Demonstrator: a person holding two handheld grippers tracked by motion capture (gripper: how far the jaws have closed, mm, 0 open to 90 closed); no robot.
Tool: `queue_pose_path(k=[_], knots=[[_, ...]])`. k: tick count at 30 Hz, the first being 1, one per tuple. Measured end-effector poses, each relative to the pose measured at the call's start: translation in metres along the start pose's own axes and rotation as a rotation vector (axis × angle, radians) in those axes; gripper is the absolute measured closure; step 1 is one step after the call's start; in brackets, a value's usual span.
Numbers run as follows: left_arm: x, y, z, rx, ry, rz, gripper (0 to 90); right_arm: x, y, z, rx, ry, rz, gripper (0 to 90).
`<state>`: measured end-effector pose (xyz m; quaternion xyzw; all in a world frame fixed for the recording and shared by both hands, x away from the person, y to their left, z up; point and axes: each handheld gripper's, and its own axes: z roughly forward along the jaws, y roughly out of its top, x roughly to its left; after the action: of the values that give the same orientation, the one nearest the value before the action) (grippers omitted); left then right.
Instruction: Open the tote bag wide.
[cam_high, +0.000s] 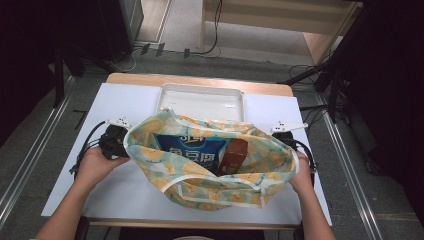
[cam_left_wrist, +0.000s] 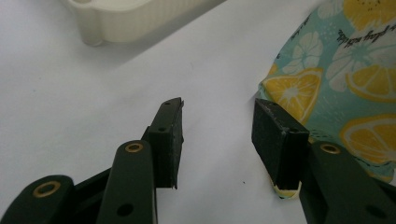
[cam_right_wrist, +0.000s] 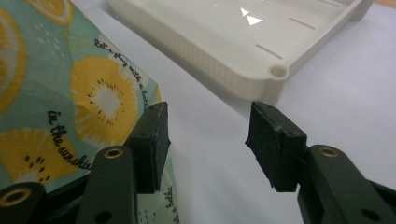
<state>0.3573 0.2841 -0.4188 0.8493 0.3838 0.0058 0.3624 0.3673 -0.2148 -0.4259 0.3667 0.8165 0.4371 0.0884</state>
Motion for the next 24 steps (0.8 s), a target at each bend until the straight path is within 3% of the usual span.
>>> queue_pose_path(k=[6,17,24], knots=[[-0.0029,-0.0005,0.0015,0.015,-0.004,0.034,49.3,0.0018,0.0002,-0.0005,-0.001,0.013,-0.008,49.6],[-0.0025,-0.0011,-0.0018,-0.004,-0.003,0.033,48.2,-0.0003,0.0001,-0.0017,-0.007,0.034,0.022,50.3],[-0.0029,-0.0014,-0.0021,-0.008,-0.011,0.044,48.6,-0.0009,0.0004,-0.0034,-0.023,0.038,0.014,50.3]])
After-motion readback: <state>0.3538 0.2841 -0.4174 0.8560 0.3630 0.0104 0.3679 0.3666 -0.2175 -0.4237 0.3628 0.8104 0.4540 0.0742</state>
